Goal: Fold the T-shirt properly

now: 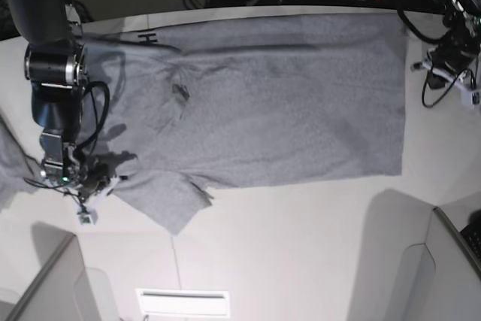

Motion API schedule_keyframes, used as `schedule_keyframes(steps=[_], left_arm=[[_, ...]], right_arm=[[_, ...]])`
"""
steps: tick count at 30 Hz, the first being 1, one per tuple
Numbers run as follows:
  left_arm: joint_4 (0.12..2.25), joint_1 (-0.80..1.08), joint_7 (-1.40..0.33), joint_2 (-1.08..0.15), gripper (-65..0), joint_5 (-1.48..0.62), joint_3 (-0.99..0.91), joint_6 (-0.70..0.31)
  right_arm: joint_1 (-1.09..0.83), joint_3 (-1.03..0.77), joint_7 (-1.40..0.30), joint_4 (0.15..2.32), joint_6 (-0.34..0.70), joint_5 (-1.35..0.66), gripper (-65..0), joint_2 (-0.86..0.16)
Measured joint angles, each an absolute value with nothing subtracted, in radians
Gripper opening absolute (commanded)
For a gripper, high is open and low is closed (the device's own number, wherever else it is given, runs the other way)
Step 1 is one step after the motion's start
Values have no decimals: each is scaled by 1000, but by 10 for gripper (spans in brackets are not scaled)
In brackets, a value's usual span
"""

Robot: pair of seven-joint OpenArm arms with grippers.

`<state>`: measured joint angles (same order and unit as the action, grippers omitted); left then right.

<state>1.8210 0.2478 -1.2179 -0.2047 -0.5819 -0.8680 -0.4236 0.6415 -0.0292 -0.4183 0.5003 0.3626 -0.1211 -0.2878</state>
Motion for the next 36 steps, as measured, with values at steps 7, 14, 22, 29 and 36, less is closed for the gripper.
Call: schedule_keyframes(steps=[7, 14, 22, 29, 36], left_arm=[[1560, -46, -1213, -210, -405, -223, -732, -423], [1227, -285, -1075, -230, -197, -72, -565, -421], [929, -429, -833, -251, -209, 14, -524, -420], [1091, -410, -1011, -242, -209, -76, -524, -420], [1073, -475, -1010, -281, -209, -81, -515, -420]], right_arm=[[615, -29, -472, 604, 360, -117, -650, -281], [614, -29, -482, 611, 360, -110, -650, -282], [614, -29, -479, 611, 359, -111, -650, -287], [616, -29, -477, 611, 360, -110, -650, -283], [617, -29, -479, 611, 360, -111, -650, -288]])
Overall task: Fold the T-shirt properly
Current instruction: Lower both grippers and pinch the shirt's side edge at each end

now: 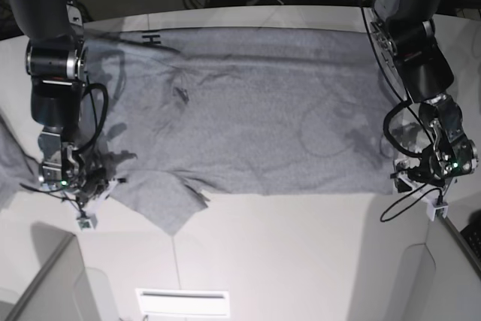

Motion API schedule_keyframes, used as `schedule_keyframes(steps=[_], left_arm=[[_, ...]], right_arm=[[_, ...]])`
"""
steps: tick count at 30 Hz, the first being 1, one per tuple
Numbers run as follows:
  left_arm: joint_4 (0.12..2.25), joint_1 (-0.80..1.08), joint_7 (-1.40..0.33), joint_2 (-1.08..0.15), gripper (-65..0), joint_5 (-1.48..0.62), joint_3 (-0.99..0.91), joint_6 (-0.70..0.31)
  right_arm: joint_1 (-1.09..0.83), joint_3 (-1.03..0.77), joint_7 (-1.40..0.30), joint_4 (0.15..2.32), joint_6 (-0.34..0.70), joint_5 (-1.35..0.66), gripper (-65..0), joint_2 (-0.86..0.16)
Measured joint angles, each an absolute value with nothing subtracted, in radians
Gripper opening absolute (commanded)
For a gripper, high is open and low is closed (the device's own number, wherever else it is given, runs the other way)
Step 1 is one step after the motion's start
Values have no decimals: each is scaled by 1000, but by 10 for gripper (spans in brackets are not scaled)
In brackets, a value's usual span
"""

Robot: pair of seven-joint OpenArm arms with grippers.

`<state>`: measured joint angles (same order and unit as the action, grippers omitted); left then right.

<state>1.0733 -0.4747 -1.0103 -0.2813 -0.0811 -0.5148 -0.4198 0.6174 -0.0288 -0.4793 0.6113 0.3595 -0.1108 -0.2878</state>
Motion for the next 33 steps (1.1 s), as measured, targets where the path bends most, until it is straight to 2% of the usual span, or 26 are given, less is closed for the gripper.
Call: schedule_keyframes(steps=[8, 13, 20, 25, 33], left_arm=[[753, -600, -797, -326, -209, -77, -456, -419], [636, -632, -679, -334, -209, -81, -377, -419], [461, -694, -558, -335, -207, -80, -374, -419], [416, -693, -454, -334, -201, -84, -372, -374], [424, -669, -426, -334, -212, -96, -372, -374]], right_arm=[[617, -29, -476, 611, 360, -111, -650, -287], [617, -29, -476, 611, 360, -111, -650, -284], [617, -29, -476, 611, 360, -108, -650, -287], [617, -29, -476, 611, 360, -107, -650, -286], [617, -29, -476, 611, 360, -107, -650, -286]])
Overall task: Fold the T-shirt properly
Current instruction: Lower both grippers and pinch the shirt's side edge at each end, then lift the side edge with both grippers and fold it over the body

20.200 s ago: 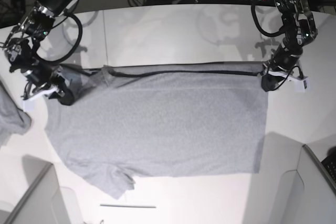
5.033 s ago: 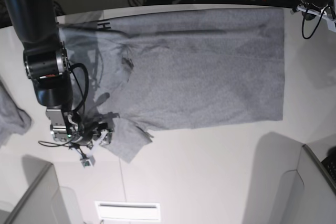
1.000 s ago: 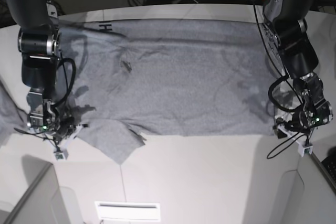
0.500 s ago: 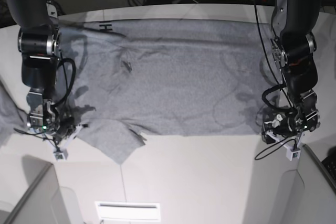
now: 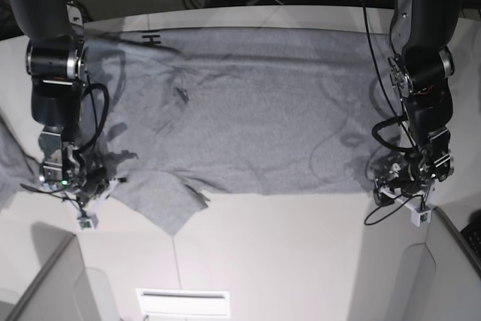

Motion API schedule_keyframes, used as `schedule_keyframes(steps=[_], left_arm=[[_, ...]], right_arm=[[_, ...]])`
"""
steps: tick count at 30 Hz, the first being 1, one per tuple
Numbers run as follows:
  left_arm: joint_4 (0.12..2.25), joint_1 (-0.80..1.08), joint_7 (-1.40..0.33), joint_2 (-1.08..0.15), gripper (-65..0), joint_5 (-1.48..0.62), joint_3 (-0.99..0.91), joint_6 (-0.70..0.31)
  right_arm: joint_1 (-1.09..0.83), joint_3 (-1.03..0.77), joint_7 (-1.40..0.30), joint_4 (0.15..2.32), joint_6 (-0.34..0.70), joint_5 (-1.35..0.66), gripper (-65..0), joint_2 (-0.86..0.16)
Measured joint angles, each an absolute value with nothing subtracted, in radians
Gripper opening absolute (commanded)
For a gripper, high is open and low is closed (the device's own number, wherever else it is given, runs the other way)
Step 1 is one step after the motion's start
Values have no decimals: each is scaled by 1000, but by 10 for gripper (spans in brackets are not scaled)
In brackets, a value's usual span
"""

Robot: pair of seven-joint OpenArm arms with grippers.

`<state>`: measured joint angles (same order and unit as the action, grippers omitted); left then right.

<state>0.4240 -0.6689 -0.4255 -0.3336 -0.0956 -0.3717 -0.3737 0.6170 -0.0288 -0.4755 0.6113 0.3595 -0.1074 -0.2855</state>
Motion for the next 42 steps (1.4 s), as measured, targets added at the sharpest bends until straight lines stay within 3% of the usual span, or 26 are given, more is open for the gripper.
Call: schedule_keyframes(steps=[2, 3, 5, 7, 14, 22, 31, 42], left_arm=[[427, -652, -396, -332, -234, -105, -372, -374], [430, -647, -390, -331, -286, -105, -372, -374], [431, -641, -390, -329, -443, -104, -372, -372], [432, -628, -380, -324, -645, -115, -373, -367], [466, -609, -384, -302, -650, -131, -374, -371], [826, -479, -651, -267, -650, -90, -384, -410], [1201, -329, -846, -253, -650, -348, -383, -404], [1401, -231, -877, -252, -650, -368, -385, -408]], right_arm=[[617, -29, -475, 611, 360, -107, -650, -285], [617, -29, -475, 611, 360, -107, -650, -285], [616, -29, -475, 611, 359, -107, -650, -286], [616, -29, -471, 611, 359, -107, -650, -285], [589, -35, -408, 607, 359, -108, -650, -285], [564, -45, -332, 610, 359, -120, -650, -297], [459, -131, -332, 799, 359, -107, -650, -303], [371, -132, -333, 915, 359, -116, -650, -316]])
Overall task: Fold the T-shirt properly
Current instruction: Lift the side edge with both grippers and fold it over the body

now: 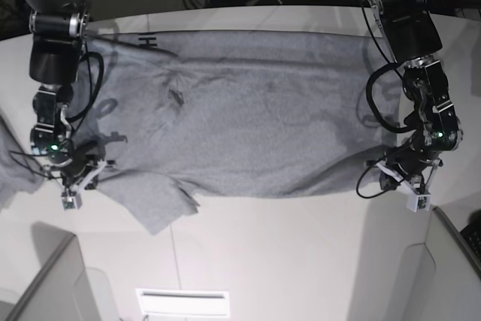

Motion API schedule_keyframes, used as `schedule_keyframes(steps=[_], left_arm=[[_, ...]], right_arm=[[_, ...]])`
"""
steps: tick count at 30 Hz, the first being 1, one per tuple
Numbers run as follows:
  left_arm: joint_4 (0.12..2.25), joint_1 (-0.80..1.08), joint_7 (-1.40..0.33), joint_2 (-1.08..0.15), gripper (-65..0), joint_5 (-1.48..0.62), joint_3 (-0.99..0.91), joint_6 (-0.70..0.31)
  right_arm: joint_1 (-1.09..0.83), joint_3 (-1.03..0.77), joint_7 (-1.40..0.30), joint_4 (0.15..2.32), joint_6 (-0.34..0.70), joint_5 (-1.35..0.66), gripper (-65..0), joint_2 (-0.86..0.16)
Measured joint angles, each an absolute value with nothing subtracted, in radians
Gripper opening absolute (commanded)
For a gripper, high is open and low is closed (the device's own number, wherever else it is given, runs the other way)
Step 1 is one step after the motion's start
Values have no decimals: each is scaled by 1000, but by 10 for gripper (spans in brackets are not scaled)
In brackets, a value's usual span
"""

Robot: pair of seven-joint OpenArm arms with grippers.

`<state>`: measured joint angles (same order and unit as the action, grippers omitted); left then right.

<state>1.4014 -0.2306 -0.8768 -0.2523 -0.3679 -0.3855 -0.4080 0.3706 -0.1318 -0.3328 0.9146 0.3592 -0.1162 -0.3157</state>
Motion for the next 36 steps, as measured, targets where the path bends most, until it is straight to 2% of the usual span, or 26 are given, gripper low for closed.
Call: schedule_keyframes(steps=[3, 9, 14, 18, 21, 25, 36], left_arm=[[1464, -223, -898, -252, -650, -376, -387, -408], [1518, -210, -1000, -253, -650, -367, -532, -409], [1535, -183, -992, -249, -650, -377, -522, -416], [1556, -142, -1001, -244, -650, -374, -522, -418], [1583, -133, -1002, -244, -650, -375, -523, -416], [1594, -117, -995, -246, -650, -378, -530, -416], [1673, -39, -1000, -247, -650, -375, -533, -416]], right_arm=[[371, -132, -331, 924, 359, -115, -650, -316], [357, -134, -332, 925, 360, -119, -650, -317], [356, -228, -341, 935, 366, -122, -650, -306], [348, -238, -399, 976, 368, -123, -650, -312], [334, -237, -411, 1029, 416, -172, -650, -309], [305, -237, -485, 1111, 412, -178, -650, -312], [198, -237, -543, 1269, 413, -183, -650, -311]])
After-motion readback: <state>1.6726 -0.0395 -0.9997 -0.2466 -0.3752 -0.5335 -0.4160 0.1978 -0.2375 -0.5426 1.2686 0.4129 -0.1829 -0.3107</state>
